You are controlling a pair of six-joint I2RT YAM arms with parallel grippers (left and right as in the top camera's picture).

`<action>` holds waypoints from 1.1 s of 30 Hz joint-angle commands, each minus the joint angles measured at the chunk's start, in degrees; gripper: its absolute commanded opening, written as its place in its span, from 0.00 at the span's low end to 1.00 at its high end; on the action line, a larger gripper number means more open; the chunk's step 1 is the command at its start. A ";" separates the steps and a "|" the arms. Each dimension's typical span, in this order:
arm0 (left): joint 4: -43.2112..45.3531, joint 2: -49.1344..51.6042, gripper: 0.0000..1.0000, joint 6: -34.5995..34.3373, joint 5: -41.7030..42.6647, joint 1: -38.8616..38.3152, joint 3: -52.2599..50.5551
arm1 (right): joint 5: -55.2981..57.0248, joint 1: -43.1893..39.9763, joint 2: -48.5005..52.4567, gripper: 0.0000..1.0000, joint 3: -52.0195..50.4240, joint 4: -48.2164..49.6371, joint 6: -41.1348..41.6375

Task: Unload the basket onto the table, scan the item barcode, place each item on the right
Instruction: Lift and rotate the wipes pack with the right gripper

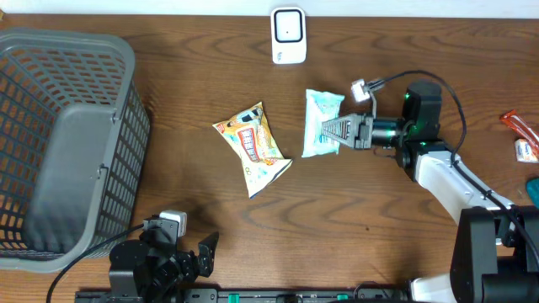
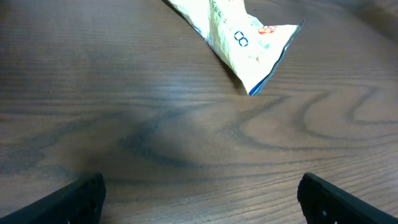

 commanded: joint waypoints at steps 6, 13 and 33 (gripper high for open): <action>-0.70 -0.04 0.99 -0.04 0.50 -0.22 0.00 | -9.94 1.95 -0.17 0.01 0.72 33.38 -22.71; -0.70 -0.04 0.99 -0.04 0.50 -0.22 0.00 | -9.14 3.89 -0.35 0.01 0.72 71.89 -23.71; -0.70 -0.04 0.99 -0.04 0.50 -0.22 0.00 | -9.79 7.72 -10.16 0.01 1.29 72.39 -65.59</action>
